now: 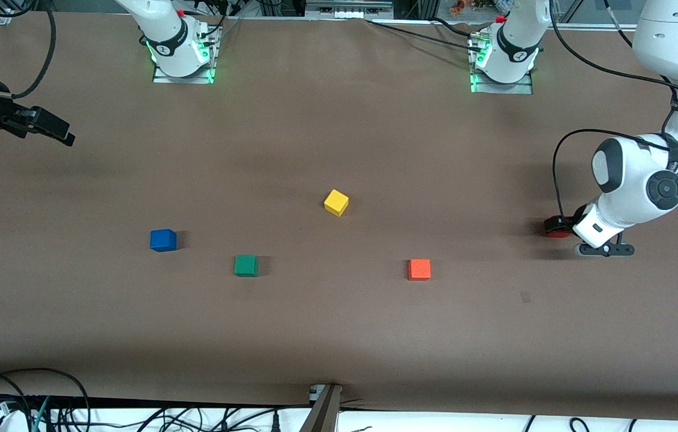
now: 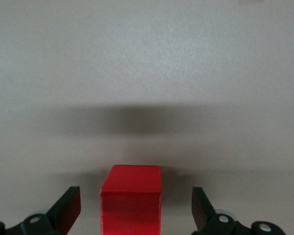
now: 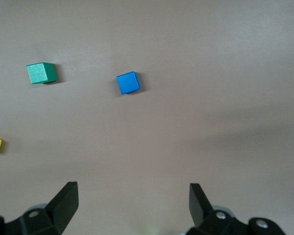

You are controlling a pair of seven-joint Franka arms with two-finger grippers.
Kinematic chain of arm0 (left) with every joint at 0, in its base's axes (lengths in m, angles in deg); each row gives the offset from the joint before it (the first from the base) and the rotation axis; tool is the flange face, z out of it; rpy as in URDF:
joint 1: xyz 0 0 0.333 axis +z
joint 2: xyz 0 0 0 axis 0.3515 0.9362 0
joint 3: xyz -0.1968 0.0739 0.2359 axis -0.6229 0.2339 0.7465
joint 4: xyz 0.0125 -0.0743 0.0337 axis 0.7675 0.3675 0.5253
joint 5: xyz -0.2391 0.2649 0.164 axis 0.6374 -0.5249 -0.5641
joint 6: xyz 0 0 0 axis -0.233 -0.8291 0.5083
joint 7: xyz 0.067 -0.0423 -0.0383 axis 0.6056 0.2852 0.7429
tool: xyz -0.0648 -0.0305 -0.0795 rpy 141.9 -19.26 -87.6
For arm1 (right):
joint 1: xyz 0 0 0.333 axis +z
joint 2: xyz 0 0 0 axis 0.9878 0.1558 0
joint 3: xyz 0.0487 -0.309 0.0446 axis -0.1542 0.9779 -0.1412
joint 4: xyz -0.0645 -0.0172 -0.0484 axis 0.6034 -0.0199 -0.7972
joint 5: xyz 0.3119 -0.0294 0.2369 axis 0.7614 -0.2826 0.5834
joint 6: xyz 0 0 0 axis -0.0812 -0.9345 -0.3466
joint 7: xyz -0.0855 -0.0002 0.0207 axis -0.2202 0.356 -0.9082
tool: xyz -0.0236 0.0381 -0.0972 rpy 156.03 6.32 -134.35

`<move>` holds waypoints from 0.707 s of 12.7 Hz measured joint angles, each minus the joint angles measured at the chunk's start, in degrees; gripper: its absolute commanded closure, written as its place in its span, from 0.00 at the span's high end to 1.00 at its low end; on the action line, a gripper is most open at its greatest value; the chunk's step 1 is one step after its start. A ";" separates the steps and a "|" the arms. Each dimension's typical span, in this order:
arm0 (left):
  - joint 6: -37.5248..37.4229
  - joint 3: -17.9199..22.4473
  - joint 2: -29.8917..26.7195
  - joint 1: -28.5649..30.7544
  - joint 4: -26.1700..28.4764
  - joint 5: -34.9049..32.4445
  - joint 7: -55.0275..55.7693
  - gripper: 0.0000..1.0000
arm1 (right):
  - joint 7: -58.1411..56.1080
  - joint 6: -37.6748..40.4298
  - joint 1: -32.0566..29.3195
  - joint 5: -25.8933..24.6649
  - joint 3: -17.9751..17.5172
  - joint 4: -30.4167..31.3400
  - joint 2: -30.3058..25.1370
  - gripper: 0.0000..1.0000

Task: Pass red block to right arm, stack on blue
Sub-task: 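Close the left gripper on the red cube, then lift the red cube with the left gripper toward the table's middle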

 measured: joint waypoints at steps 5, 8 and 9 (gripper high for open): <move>2.32 0.03 0.69 0.57 3.22 0.00 -0.05 0.19 | 0.00 0.00 0.02 0.00 -0.11 0.00 0.00 1.00; -1.13 -0.01 0.66 1.18 1.57 -0.01 -0.09 0.06 | 0.00 -0.02 0.01 0.00 -0.11 0.00 0.00 1.00; -5.34 -0.24 0.53 1.18 -0.56 -0.01 -0.09 0.04 | 0.00 -0.03 0.02 0.00 -0.11 -0.01 0.00 1.00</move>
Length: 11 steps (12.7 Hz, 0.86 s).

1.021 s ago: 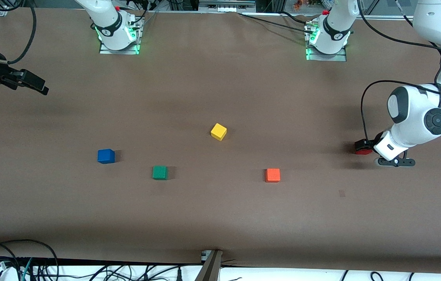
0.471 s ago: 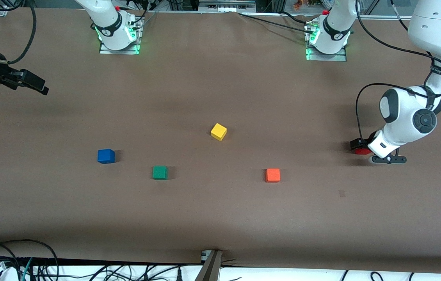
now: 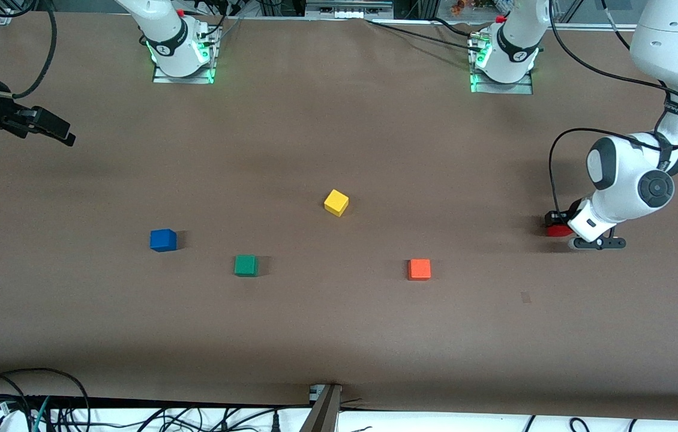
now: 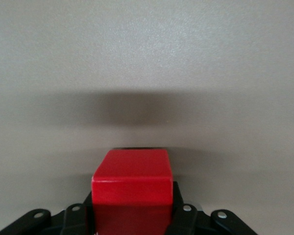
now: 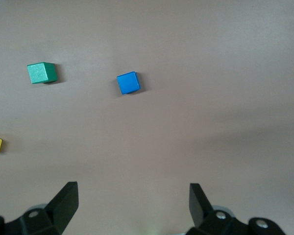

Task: Pass red block to right arm, stack on blue
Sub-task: 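Lift the red cube with the left gripper toward the table's middle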

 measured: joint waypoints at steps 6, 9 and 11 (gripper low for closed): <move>-16.66 -6.82 -5.63 -0.11 -12.01 2.39 -5.17 0.05 | 0.00 -0.43 0.00 0.00 0.01 -0.01 0.00 1.00; -16.70 -10.15 -7.29 -0.09 -12.17 7.62 -20.07 0.00 | 0.00 -1.86 0.00 0.00 0.01 -0.04 0.00 1.00; -16.71 -13.53 -7.28 -0.10 -12.17 11.11 -30.09 0.03 | 0.00 -2.10 0.00 0.00 0.01 -0.06 0.00 1.00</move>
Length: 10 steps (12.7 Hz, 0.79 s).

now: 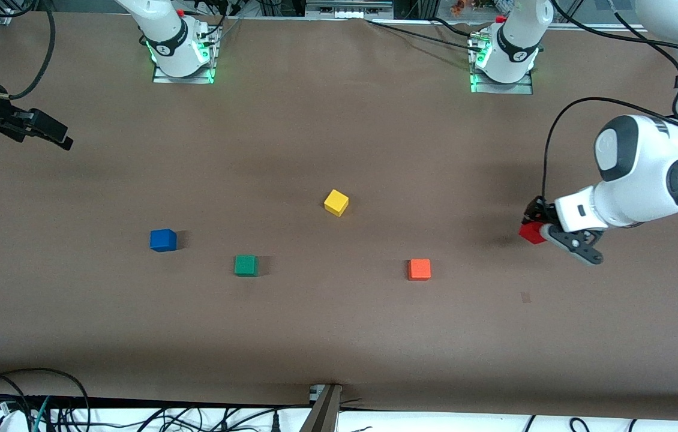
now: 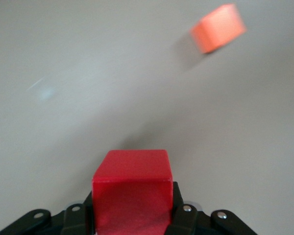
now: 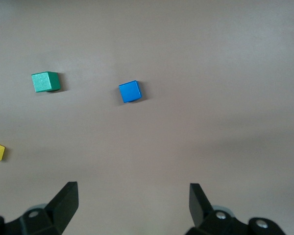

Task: Pass red block to right arm, stack on blue
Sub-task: 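Lift the red cube with the left gripper toward the table's middle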

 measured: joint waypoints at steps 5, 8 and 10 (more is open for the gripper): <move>0.07 -9.96 0.43 -0.46 -0.67 7.88 -7.67 0.00 | -0.02 -0.31 -0.01 0.01 0.05 0.02 1.97 1.00; 1.42 -12.86 4.30 -1.23 -1.04 18.53 -22.60 0.00 | -1.26 -0.30 0.00 0.00 0.04 0.02 4.52 1.00; 3.23 -13.45 6.99 -1.36 -1.83 28.78 -37.23 0.00 | -6.31 0.09 0.01 -0.01 0.02 0.06 6.10 1.00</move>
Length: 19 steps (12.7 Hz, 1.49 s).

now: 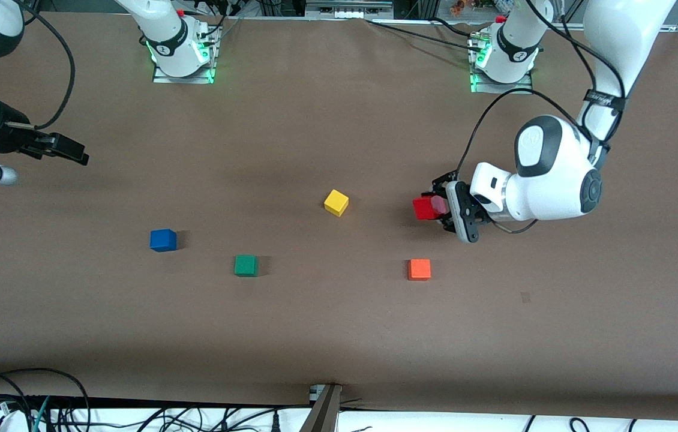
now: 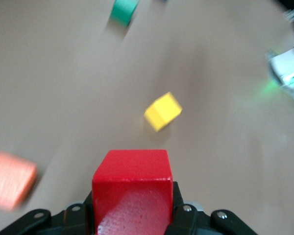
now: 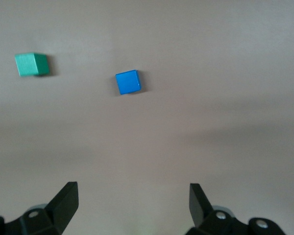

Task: Pass red block to right arm, stack on blue
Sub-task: 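Lift the red cube with the left gripper toward the table's middle, then rotate the red cube with the left gripper while the right gripper approaches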

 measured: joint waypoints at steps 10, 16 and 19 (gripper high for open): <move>14.21 -5.96 0.90 -9.73 -3.34 27.88 -15.73 0.00 | -3.28 2.33 0.07 40.11 -0.11 -0.13 9.63 1.00; 15.38 -5.99 0.91 -11.71 -6.86 30.98 -17.26 0.00 | -6.58 2.34 1.21 74.62 -0.54 -0.27 18.39 1.00; 21.14 -6.01 2.23 -15.39 -7.15 31.89 -17.26 0.00 | -15.62 2.36 3.57 88.08 -0.66 0.51 22.29 1.00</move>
